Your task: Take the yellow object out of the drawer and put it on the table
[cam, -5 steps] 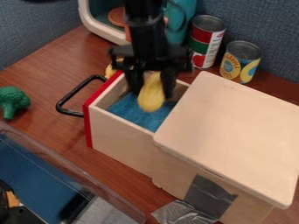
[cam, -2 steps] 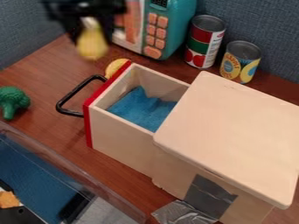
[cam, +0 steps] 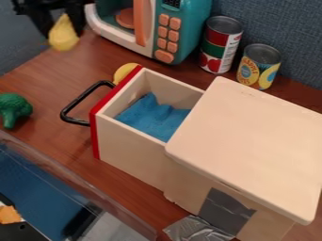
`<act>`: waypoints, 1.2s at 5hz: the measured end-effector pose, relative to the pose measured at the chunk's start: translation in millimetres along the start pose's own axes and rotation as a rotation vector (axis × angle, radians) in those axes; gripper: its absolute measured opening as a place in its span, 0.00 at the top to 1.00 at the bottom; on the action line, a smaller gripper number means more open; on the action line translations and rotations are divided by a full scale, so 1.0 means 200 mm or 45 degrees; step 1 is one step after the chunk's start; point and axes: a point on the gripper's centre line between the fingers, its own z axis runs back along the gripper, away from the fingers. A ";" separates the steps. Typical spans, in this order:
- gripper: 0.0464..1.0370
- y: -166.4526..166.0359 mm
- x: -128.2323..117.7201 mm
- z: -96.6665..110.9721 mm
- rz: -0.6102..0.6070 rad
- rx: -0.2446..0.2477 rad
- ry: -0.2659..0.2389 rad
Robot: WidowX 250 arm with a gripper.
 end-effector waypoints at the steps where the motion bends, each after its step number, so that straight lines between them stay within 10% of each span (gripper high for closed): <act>1: 0.45 0.07 0.08 -0.07 0.007 0.051 -0.016; 3: 0.45 0.20 0.19 -0.38 0.034 0.178 0.050; 6: 0.30 0.25 0.23 -0.52 0.035 0.194 0.065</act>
